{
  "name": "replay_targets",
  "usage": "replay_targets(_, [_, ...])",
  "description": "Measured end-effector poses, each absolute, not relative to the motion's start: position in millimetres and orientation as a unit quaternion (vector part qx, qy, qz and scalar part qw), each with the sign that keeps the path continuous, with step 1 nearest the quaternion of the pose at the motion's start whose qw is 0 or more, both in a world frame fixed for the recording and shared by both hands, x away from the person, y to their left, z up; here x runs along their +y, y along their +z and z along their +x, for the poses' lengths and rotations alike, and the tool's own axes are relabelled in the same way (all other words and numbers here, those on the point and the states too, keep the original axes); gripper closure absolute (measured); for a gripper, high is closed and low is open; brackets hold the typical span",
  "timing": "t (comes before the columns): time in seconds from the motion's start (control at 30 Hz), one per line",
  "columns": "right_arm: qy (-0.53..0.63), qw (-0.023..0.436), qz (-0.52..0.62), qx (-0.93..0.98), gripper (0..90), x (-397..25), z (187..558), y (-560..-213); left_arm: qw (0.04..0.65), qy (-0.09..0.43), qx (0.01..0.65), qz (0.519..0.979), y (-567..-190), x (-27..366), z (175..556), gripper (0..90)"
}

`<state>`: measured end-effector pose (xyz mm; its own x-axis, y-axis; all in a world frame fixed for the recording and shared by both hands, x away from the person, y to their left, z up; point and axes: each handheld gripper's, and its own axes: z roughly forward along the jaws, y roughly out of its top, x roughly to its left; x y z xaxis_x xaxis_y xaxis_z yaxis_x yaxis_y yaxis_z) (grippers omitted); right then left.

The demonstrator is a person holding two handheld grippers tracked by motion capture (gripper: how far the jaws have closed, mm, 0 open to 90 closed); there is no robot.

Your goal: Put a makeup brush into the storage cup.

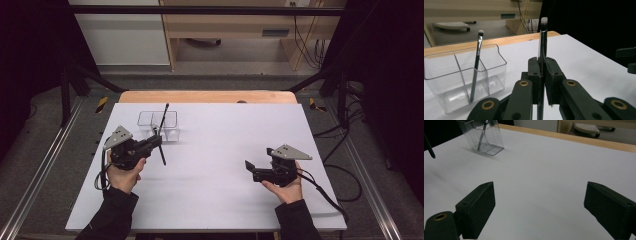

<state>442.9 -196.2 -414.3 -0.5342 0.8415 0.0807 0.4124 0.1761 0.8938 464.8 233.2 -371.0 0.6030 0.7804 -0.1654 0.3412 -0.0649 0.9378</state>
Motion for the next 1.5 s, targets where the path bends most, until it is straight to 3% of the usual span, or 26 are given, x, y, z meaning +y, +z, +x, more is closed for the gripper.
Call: replay_targets(1.5, [0.458,0.222,0.439,0.741,9.0,-205.1,444.3,-423.4,0.533,0.242,0.402,0.704,-333.1,235.7,508.0,83.4])
